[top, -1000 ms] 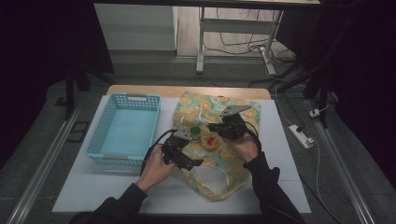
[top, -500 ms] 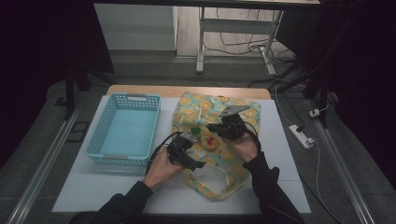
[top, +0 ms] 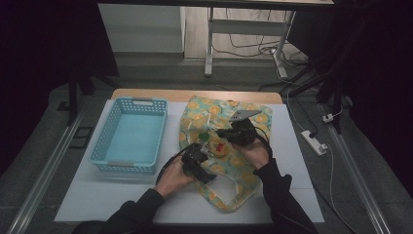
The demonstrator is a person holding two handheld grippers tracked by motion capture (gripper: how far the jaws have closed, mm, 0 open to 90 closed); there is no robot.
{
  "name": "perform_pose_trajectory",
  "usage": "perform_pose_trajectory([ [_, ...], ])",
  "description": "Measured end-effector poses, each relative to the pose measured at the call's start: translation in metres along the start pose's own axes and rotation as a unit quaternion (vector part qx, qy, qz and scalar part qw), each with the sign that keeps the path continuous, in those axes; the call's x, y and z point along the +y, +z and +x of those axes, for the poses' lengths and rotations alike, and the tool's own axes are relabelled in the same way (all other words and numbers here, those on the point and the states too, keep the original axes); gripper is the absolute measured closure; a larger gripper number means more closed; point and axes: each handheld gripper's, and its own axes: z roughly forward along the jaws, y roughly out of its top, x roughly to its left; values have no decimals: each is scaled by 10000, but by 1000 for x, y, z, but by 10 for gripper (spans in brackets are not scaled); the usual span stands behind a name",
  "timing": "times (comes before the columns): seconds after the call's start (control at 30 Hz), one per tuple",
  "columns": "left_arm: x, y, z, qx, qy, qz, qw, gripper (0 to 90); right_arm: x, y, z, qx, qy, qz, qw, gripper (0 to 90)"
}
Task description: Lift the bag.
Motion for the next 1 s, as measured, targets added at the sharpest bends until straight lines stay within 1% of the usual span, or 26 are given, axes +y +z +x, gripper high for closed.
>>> perform_pose_trajectory([
  [0.07, 0, -1, 1, 0, 16, 29, 10000, 13, 0, 0, 0, -3, 2, 2, 10000, 900],
  [0.13, 0, -2, 1, 19, -49, 8, 10000, 49, 0, 0, 0, -2, 4, 5, 10000, 900],
  [0.2, 1, -4, 2, 41, -57, 44, 10000, 95, 0, 1, 0, -4, 13, 4, 10000, 900],
  [0.37, -1, -8, 4, 33, -88, -39, 9999, 277, 0, 1, 1, 6, -13, 8, 10000, 900],
  [0.4, -1, -9, 5, 35, -133, -56, 9999, 301, 0, 1, 1, 5, -14, 6, 10000, 900],
  [0.47, 0, -10, 6, 90, -219, -60, 9997, 384, 0, 1, 1, 3, -3, 6, 10000, 900],
  [0.5, 1, -11, 8, 86, -210, -19, 9997, 419, 0, 1, 1, 4, -1, 6, 10000, 900],
  [0.53, 1, -11, 9, 92, -252, -17, 9996, 445, 0, 1, 0, 3, 4, 7, 10000, 900],
  [0.63, 2, -13, 12, 110, -331, 6, 9994, 576, 0, 1, 0, 4, 0, 6, 10000, 900],
  [0.67, 2, -13, 13, 136, -398, -6, 9991, 614, 0, 1, 0, 5, -2, 7, 10000, 900],
  [0.7, 2, -13, 14, 124, -399, 18, 9991, 650, 0, 1, 1, 6, 0, 10, 10000, 900],
  [0.73, 2, -13, 15, 115, -466, -1, 9988, 668, 0, 1, 1, 7, -1, 13, 10000, 900],
  [0.83, 3, -13, 16, 94, -470, 45, 9988, 738, 0, 2, 0, 12, 1, 29, 10000, 900],
  [0.87, 4, -13, 16, 17, -493, 13, 9988, 777, 0, 2, 0, 14, 3, 27, 10000, 900],
  [0.9, 4, -13, 16, -21, -491, 6, 9988, 847, 0, 2, 1, 13, 6, 38, 10000, 900],
  [0.93, 4, -12, 15, -32, -493, -15, 9988, 878, 0, 2, 1, 14, 4, 39, 10000, 900],
  [0.97, 3, -12, 15, -36, -498, -20, 9988, 892, 0, 2, 1, 16, -3, 39, 10000, 900],
  [1.0, 3, -12, 16, -47, -550, -31, 9985, 894, 0, 2, 1, 15, -8, 39, 10000, 900],
])
